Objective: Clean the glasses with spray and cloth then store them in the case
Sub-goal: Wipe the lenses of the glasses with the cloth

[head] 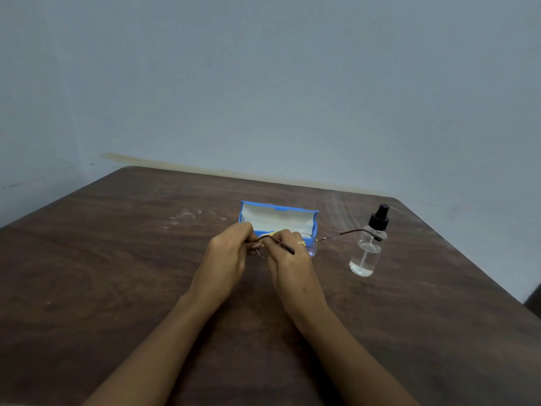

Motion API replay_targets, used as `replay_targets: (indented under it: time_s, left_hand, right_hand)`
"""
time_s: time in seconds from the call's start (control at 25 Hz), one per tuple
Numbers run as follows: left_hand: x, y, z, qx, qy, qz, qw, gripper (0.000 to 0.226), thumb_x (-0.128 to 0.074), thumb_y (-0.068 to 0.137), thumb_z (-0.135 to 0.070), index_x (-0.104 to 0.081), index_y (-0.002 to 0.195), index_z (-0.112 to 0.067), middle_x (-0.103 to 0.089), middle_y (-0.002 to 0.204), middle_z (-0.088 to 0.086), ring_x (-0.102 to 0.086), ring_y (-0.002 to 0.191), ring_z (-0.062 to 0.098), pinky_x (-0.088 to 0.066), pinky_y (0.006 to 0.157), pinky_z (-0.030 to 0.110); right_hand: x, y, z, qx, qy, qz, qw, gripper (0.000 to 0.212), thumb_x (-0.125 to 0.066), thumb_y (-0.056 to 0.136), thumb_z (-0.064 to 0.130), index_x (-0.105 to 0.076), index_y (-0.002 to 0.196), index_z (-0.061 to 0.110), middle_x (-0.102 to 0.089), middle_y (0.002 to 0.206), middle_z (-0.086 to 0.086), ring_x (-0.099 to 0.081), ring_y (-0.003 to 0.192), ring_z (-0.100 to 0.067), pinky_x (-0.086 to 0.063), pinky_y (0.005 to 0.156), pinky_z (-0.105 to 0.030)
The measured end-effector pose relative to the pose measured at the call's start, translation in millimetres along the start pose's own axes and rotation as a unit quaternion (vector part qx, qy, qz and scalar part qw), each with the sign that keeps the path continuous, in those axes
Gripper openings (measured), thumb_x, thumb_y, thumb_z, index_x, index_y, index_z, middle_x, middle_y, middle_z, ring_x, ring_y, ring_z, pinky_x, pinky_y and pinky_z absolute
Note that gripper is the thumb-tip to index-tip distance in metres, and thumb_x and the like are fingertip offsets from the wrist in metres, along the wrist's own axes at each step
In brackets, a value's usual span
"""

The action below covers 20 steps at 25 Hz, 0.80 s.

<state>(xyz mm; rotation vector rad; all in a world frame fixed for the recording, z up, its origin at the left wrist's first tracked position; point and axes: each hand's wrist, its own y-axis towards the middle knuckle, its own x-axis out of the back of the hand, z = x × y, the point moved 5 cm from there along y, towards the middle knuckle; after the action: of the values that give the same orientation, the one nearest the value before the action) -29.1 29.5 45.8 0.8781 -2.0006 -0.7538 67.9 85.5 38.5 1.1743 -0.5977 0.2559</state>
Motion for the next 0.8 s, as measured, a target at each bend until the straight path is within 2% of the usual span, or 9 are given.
replay_targets:
  time_s: [0.12, 0.28, 0.44, 0.52, 0.6, 0.64, 0.72, 0.76, 0.8]
  left_hand:
    - [2, 0, 4, 0.007, -0.008, -0.012, 1.000, 0.015, -0.041, 0.070, 0.010, -0.047, 0.065, -0.003, -0.050, 0.065, 0.000, -0.051, 0.066, -0.008, -0.036, 0.060, 0.000]
    - [3, 1, 9, 0.029, -0.016, -0.024, 0.999, 0.017, -0.043, 0.069, 0.006, -0.046, 0.064, -0.010, -0.051, 0.063, 0.000, -0.052, 0.064, 0.000, -0.037, 0.056, 0.004]
    - [7, 2, 11, 0.051, -0.044, -0.040, 0.997, 0.029, -0.046, 0.073, 0.013, -0.043, 0.062, -0.014, -0.055, 0.063, 0.007, -0.059, 0.066, 0.016, -0.045, 0.055, 0.008]
    - [10, 3, 11, 0.059, -0.043, -0.055, 0.996, 0.040, -0.046, 0.073, 0.020, -0.040, 0.061, -0.017, -0.054, 0.063, 0.006, -0.061, 0.066, 0.009, -0.043, 0.055, 0.005]
    - [13, 4, 10, 0.063, -0.044, -0.069, 0.995, 0.038, -0.044, 0.072, 0.024, -0.041, 0.063, -0.014, -0.056, 0.066, 0.010, -0.059, 0.068, -0.008, -0.041, 0.056, 0.001]
    - [15, 4, 10, 0.063, -0.042, -0.073, 0.994, 0.038, -0.043, 0.072, 0.024, -0.041, 0.063, -0.013, -0.057, 0.067, 0.013, -0.058, 0.069, -0.011, -0.041, 0.057, 0.000]
    - [16, 4, 12, 0.064, -0.038, -0.075, 0.994, 0.043, -0.043, 0.072, 0.023, -0.040, 0.061, -0.018, -0.059, 0.069, 0.018, -0.059, 0.072, -0.005, -0.042, 0.058, 0.002]
    - [17, 4, 14, 0.065, -0.036, -0.076, 0.994, 0.047, -0.044, 0.073, 0.022, -0.037, 0.059, -0.023, -0.060, 0.069, 0.019, -0.060, 0.074, 0.001, -0.042, 0.058, 0.002]
    - [17, 3, 15, 0.066, -0.035, -0.078, 0.994, 0.049, -0.044, 0.073, 0.021, -0.036, 0.059, -0.025, -0.061, 0.069, 0.019, -0.060, 0.076, 0.007, -0.042, 0.058, 0.003]
  right_hand:
    - [-1, 4, -2, 0.035, -0.011, 0.011, 0.999, 0.028, -0.043, 0.082, 0.012, -0.069, 0.089, 0.005, -0.063, 0.079, -0.010, -0.056, 0.072, -0.026, -0.043, 0.062, -0.028]
    - [-1, -2, -1, 0.057, 0.010, 0.027, 0.998, 0.027, -0.049, 0.075, 0.001, -0.069, 0.092, 0.006, -0.061, 0.079, -0.009, -0.051, 0.074, -0.023, -0.044, 0.060, -0.029]
    - [1, 0, 3, 0.076, 0.003, 0.045, 0.996, 0.029, -0.042, 0.075, 0.009, -0.069, 0.086, 0.003, -0.060, 0.077, -0.009, -0.057, 0.070, -0.025, -0.050, 0.051, -0.026]
    - [3, -1, 2, 0.080, -0.006, 0.043, 0.996, 0.028, -0.042, 0.076, 0.010, -0.068, 0.082, 0.002, -0.061, 0.077, -0.010, -0.058, 0.069, -0.027, -0.051, 0.053, -0.028]
    - [9, -2, -1, 0.062, 0.009, 0.018, 0.998, 0.026, -0.043, 0.080, 0.011, -0.068, 0.084, 0.003, -0.060, 0.079, -0.010, -0.057, 0.073, -0.025, -0.051, 0.061, -0.028]
    - [16, -2, -2, 0.047, 0.030, -0.009, 0.998, 0.023, -0.046, 0.081, 0.008, -0.068, 0.086, 0.004, -0.061, 0.081, -0.010, -0.055, 0.077, -0.022, -0.048, 0.067, -0.021]
    - [31, -2, -7, 0.008, 0.069, -0.088, 0.994, 0.018, -0.055, 0.080, 0.001, -0.069, 0.092, 0.002, -0.061, 0.083, -0.012, -0.050, 0.080, -0.013, -0.038, 0.074, 0.000]
    - [38, -2, -11, -0.012, 0.070, -0.127, 0.989, 0.019, -0.057, 0.080, 0.001, -0.070, 0.094, 0.001, -0.061, 0.083, -0.013, -0.050, 0.079, -0.011, -0.035, 0.075, 0.003]
    - [42, -3, -15, -0.033, 0.063, -0.155, 0.985, 0.020, -0.056, 0.081, 0.004, -0.070, 0.095, 0.001, -0.061, 0.084, -0.012, -0.052, 0.079, -0.012, -0.039, 0.075, -0.002]
